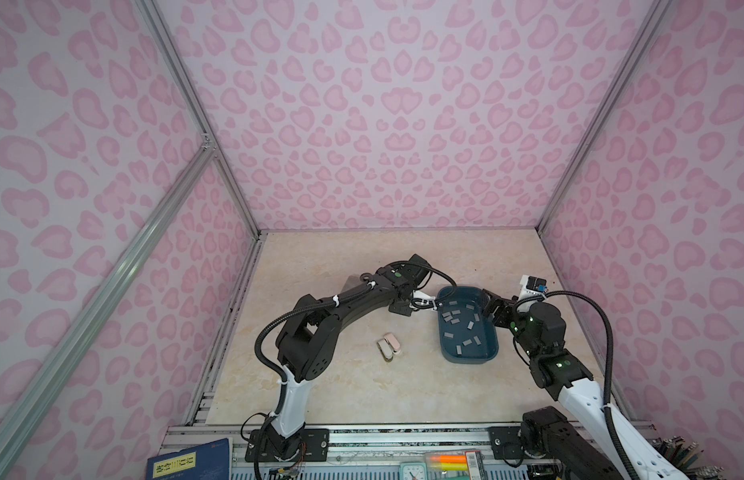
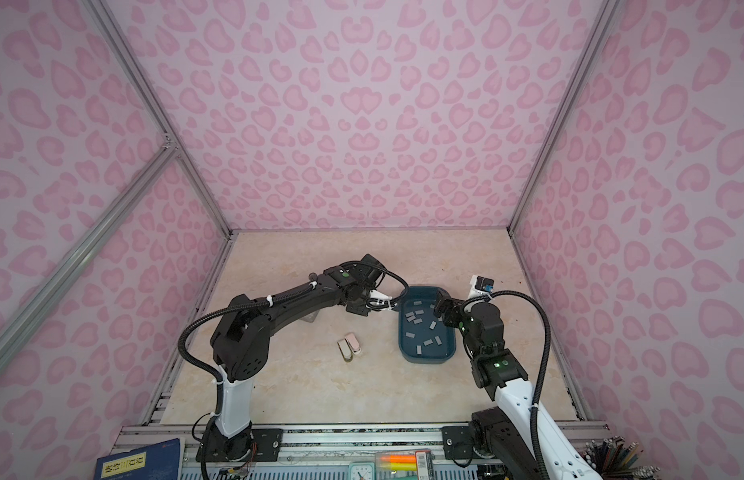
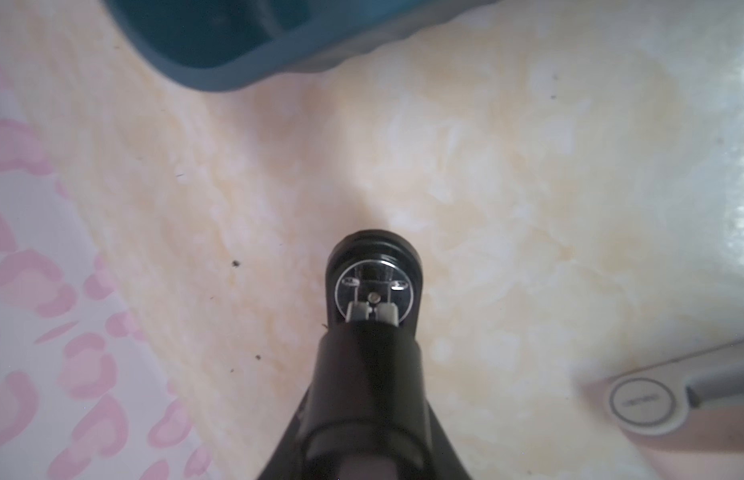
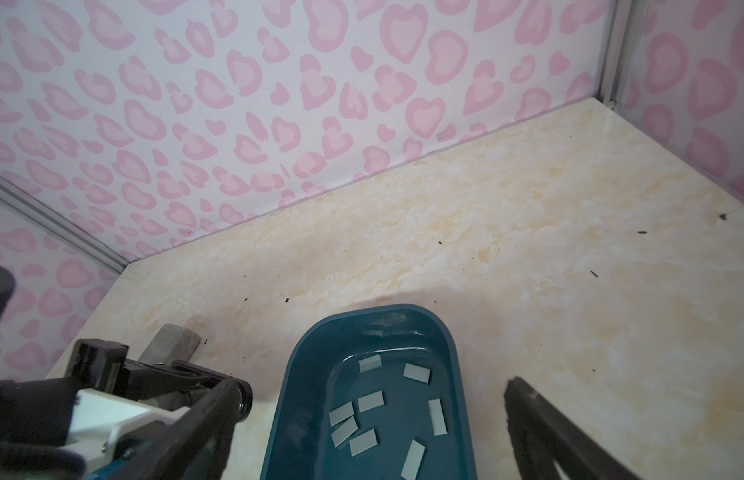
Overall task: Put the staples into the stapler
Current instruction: 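Lift the stapler upright with the left gripper while the right arm rises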
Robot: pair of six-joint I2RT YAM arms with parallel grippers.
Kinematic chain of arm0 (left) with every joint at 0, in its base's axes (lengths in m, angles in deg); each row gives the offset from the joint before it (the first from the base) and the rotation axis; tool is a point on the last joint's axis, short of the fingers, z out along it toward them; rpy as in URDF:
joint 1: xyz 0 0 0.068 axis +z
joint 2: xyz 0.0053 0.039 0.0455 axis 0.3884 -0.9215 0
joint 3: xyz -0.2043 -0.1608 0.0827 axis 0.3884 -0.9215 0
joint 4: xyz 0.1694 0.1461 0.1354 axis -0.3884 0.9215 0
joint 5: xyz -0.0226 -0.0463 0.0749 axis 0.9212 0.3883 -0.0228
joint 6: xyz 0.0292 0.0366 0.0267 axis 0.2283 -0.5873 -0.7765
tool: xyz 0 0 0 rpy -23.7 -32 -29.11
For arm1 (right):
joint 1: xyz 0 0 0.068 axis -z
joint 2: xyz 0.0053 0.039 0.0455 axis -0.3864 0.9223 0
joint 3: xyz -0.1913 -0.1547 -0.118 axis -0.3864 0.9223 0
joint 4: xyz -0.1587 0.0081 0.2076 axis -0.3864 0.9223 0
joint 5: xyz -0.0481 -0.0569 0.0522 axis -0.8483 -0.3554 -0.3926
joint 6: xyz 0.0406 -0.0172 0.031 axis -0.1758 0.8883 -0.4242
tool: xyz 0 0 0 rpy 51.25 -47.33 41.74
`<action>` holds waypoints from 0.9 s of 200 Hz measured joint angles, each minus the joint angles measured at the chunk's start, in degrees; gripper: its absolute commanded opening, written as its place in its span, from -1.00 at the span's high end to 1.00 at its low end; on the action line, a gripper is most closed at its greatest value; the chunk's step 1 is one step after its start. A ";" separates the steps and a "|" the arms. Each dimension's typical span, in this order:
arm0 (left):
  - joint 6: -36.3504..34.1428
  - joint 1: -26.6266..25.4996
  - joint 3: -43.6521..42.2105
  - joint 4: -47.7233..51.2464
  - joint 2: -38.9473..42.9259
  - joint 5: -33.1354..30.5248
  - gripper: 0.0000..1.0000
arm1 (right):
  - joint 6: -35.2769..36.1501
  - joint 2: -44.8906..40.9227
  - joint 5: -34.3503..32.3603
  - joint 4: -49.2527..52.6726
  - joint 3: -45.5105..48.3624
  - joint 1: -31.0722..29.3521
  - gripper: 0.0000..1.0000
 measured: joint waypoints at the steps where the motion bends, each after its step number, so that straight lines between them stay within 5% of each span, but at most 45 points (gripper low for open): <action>1: 0.33 -0.02 0.00 -0.20 0.24 -0.22 0.93 | -0.22 -0.13 -0.26 0.02 0.13 0.04 -0.99; 21: 6.14 -0.09 -1.60 -5.75 5.53 -5.18 0.93 | -2.69 -1.40 -0.59 0.76 0.81 0.74 -1.00; 37: 12.39 0.22 -2.49 -8.59 11.47 -8.63 0.64 | -3.87 -1.79 0.26 1.86 0.02 0.79 -1.00; 56: 22.08 1.70 -2.05 -9.73 21.24 -8.46 0.52 | -4.07 -2.38 2.64 3.39 -1.99 0.74 -1.00; 76: 31.76 3.26 1.22 -11.41 29.14 -7.87 0.91 | -3.76 -3.23 5.11 4.74 -3.37 0.20 -1.00; 102: 39.43 3.96 3.02 -11.63 33.22 -3.85 0.92 | -2.21 -4.00 6.64 7.91 -4.92 -2.21 -0.99; 180: 65.44 4.33 -30.80 -20.57 51.47 13.66 0.92 | 0.48 -2.12 3.91 13.66 -9.22 -12.07 -1.00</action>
